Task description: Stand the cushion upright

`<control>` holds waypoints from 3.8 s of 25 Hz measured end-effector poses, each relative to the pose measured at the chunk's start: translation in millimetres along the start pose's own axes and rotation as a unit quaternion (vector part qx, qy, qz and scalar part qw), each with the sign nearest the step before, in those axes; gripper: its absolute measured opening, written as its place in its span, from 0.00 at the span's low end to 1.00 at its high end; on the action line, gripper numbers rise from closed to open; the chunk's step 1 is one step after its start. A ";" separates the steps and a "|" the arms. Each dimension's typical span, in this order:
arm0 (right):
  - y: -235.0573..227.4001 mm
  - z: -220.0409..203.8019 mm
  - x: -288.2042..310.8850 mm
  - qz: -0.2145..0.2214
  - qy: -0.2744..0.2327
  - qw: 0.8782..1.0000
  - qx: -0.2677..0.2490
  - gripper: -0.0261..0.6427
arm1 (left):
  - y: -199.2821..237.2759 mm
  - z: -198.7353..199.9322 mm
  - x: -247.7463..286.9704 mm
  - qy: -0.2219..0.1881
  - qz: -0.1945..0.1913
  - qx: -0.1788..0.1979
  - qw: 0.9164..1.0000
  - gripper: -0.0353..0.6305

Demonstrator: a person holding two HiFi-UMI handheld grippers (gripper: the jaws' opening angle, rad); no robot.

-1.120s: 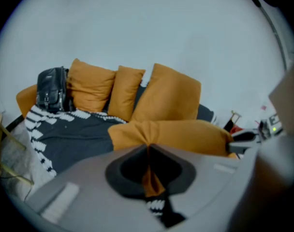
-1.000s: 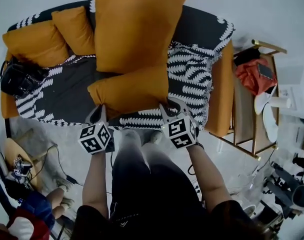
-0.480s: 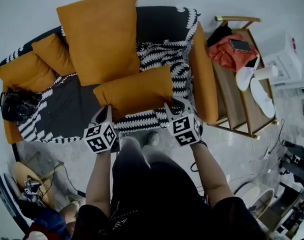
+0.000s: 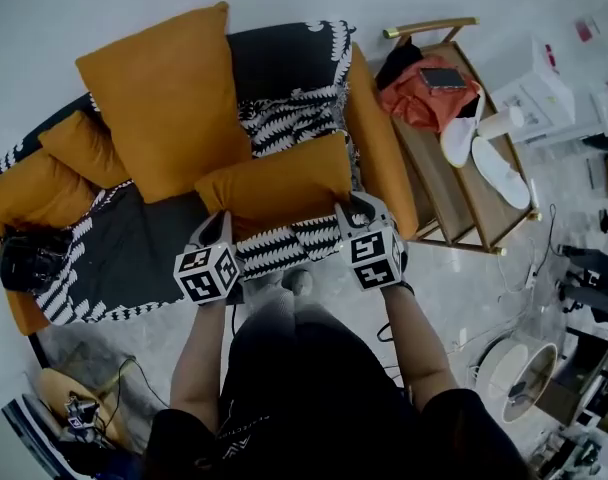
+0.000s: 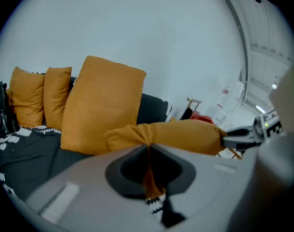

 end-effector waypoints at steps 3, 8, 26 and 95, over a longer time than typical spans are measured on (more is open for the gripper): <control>-0.6 7.4 -3.2 -0.017 0.005 1.000 -0.007 0.15 | 2.1 3.2 8.9 0.005 -0.017 -0.002 1.000 0.09; -14.1 17.3 -11.1 -0.049 0.007 0.999 -0.019 0.15 | -8.0 11.8 25.5 0.010 -0.047 -0.011 0.999 0.09; -131.2 45.0 35.9 -0.029 -0.005 0.997 -0.074 0.15 | -67.3 14.7 119.5 0.018 -0.037 -0.037 0.998 0.09; -247.2 9.4 219.0 0.004 0.013 0.986 -0.164 0.11 | -69.5 -54.5 389.2 -0.001 -0.024 -0.146 0.989 0.10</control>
Point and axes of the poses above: the fingertips, and each gripper's own axes: x forward along the fingers, y to its left, z out of its top, the point moved 5 cm from there along -x, backward along the fingers, and after that the axes turned 11 degrees about -y, right-handed, at the moved point
